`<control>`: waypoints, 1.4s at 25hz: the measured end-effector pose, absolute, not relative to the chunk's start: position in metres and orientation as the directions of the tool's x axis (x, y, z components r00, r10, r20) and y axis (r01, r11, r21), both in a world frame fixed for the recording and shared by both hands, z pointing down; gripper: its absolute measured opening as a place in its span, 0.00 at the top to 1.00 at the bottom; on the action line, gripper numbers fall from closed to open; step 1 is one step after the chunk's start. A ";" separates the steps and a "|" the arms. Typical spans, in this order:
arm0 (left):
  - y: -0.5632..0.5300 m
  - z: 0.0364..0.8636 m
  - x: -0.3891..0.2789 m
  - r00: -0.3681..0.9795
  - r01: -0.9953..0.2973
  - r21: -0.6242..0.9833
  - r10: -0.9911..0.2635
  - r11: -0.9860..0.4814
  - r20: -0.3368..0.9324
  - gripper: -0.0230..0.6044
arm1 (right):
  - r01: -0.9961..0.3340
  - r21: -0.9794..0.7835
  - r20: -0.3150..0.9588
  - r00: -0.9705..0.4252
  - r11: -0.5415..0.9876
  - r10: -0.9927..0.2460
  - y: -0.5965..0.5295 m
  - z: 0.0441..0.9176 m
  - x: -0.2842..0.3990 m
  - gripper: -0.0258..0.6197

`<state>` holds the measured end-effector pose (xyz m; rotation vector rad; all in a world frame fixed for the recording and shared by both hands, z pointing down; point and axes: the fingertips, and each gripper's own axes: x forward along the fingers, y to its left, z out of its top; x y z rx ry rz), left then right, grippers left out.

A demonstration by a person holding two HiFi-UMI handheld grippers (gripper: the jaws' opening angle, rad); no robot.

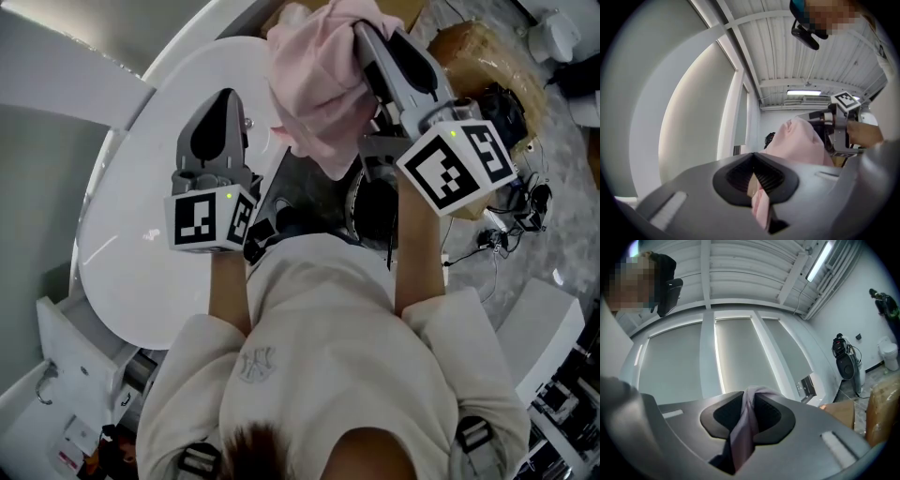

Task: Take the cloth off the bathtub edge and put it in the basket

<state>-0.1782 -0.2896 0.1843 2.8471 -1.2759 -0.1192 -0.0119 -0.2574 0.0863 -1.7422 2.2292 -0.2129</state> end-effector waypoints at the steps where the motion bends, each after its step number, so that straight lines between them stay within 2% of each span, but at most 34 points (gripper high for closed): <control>1: -0.285 0.184 -0.172 0.672 -0.737 0.048 -0.738 -0.675 -0.064 0.89 | -0.922 -0.301 -0.150 -0.205 0.242 -0.967 -0.250 0.085 -0.005 0.86; 17: -0.183 0.179 -0.047 0.828 -0.551 0.037 -0.551 -0.834 -0.102 0.89 | -0.966 -0.256 -0.204 0.010 0.043 -0.979 -0.103 0.060 0.097 0.86; 35: -0.110 0.202 0.074 0.971 -0.226 0.081 -0.231 -0.971 -0.067 0.89 | -0.920 -0.260 -0.138 0.335 -0.292 -0.932 0.017 0.086 0.175 0.86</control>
